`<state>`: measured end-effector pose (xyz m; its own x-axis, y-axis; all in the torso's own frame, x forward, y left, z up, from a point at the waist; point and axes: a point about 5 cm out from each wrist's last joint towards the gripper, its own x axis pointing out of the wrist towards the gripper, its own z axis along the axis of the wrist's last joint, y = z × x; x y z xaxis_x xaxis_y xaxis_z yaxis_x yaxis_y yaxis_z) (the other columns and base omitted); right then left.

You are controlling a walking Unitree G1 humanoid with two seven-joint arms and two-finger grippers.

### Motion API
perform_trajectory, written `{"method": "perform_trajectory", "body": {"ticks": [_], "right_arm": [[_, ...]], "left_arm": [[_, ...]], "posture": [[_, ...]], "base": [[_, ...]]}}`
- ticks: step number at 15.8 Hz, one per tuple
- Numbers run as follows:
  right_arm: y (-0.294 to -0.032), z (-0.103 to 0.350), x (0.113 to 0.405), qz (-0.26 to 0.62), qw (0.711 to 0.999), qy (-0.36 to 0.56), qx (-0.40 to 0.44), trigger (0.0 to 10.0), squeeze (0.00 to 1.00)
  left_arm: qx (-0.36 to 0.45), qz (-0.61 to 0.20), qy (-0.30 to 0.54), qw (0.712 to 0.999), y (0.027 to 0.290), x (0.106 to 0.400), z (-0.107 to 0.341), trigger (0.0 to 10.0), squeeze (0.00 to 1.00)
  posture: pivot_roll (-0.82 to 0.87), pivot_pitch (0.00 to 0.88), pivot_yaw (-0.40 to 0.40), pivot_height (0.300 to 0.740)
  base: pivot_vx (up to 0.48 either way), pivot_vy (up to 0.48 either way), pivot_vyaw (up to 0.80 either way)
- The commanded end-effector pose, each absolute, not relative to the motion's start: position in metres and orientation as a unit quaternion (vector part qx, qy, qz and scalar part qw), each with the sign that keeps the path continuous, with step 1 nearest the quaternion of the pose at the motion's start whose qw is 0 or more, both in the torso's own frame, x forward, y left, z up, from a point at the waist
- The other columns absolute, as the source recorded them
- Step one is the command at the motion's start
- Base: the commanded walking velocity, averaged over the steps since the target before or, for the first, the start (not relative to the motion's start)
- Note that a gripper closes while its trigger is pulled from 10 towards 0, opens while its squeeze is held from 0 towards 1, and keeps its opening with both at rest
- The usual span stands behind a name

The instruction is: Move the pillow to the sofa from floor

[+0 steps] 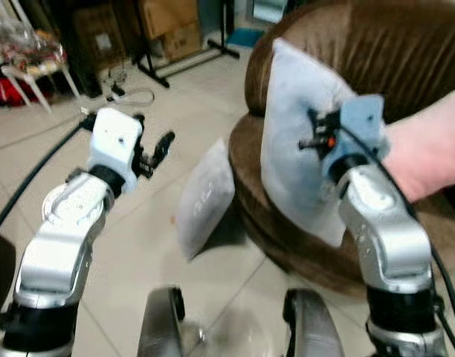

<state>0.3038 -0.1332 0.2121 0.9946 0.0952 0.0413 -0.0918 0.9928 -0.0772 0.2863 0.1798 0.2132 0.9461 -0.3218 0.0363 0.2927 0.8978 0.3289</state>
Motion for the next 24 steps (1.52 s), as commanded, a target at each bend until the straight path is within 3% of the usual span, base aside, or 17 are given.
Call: {"method": "perform_trajectory", "body": {"ticks": [1,11,19,24], "right_arm": [[-0.131,0.202,0.302,0.058,0.998,0.008,-0.033,10.0,0.00],[-0.131,0.193,0.301,0.067,0.997,0.035,-0.031,10.0,0.00],[-0.131,0.191,0.301,0.071,0.996,0.044,-0.031,10.0,0.00],[-0.120,0.208,0.296,0.119,0.993,-0.016,0.013,10.0,0.00]], "left_arm": [[0.172,-0.168,-0.043,0.970,0.178,0.285,0.212,10.0,0.00],[0.168,-0.171,-0.042,0.970,0.174,0.286,0.209,10.0,0.00],[0.159,-0.168,-0.042,0.972,0.175,0.286,0.208,10.0,0.00],[0.158,-0.175,-0.039,0.971,0.176,0.286,0.207,10.0,0.00]], "posture": [[-0.08,0.000,0.030,0.641],[-0.07,0.000,0.021,0.736],[-0.08,0.000,0.016,0.740],[-0.08,0.000,0.016,0.740]], "base": [[0.000,0.000,0.00],[0.000,0.000,0.00],[0.000,0.000,0.00],[0.000,0.000,0.00]]}}
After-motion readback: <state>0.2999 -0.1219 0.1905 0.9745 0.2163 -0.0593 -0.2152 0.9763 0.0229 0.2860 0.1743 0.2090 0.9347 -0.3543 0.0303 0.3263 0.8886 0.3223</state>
